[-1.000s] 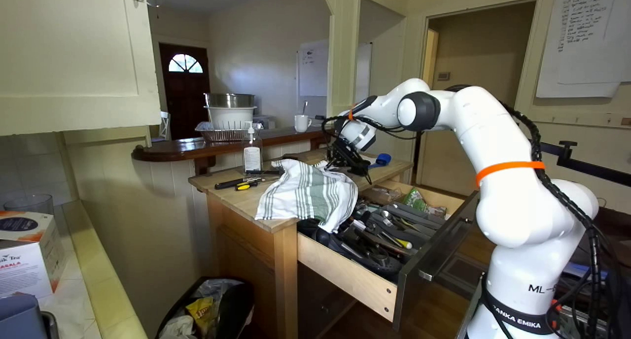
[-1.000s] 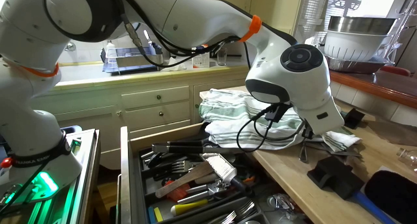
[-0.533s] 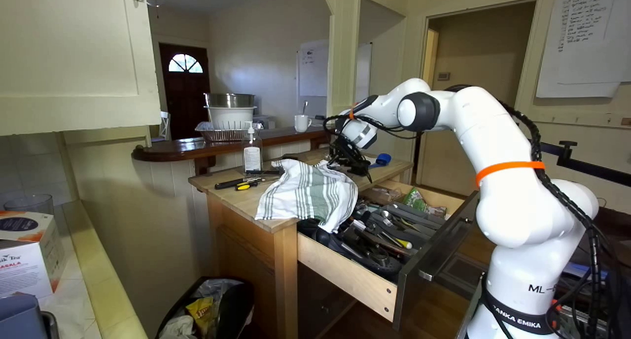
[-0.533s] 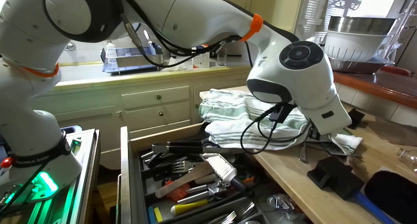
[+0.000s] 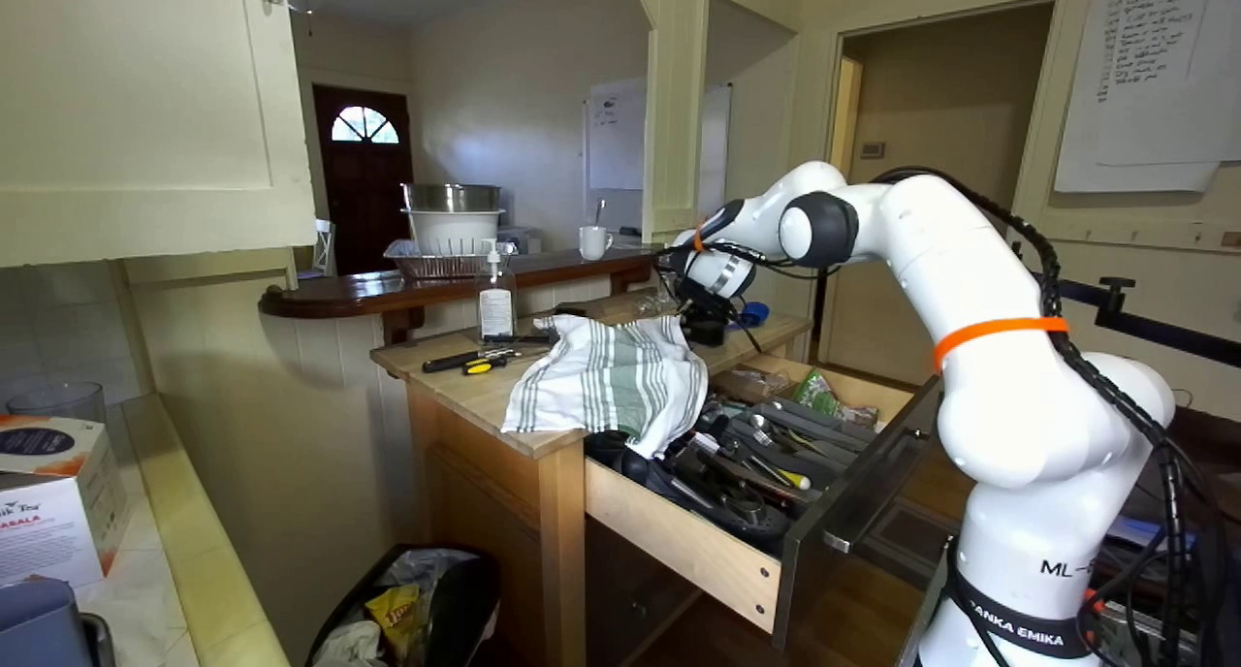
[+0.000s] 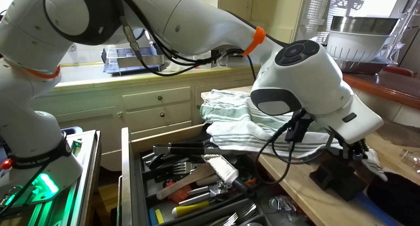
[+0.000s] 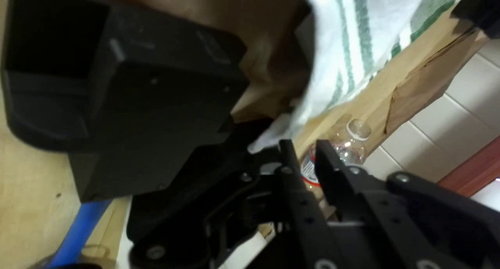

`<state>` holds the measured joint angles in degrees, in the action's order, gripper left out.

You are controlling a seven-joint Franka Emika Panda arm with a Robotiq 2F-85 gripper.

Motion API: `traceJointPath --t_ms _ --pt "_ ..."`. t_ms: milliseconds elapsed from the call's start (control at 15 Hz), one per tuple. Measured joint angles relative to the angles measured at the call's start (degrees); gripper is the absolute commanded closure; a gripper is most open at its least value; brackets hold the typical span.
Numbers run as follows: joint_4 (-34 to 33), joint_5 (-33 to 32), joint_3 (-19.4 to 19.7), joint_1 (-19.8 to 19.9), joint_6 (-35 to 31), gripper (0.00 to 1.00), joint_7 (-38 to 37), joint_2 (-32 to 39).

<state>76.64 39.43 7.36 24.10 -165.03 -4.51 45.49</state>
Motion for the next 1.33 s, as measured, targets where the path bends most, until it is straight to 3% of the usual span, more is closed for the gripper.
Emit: traceJointPath --t_ms 200,400,467,667,1067,1200,1333 --pt "0.5 -3.6 3.0 -2.9 -5.5 0.26 0.7 -0.3" --pt "3.3 -6.2 4.2 -5.7 -3.7 0.03 2.9 -4.2" --pt "5.1 -8.5 4.1 -6.5 -2.0 0.0 3.2 -6.5" --pt "12.5 -18.9 5.5 -9.8 1.4 0.0 2.1 -14.7" --pt "27.3 -41.1 16.4 -21.3 10.7 0.0 -0.3 -32.6" --pt "31.2 -45.6 15.4 -22.6 16.7 0.0 0.7 -39.1" --pt "34.1 -46.1 11.2 -21.9 23.0 0.0 3.3 -45.3"
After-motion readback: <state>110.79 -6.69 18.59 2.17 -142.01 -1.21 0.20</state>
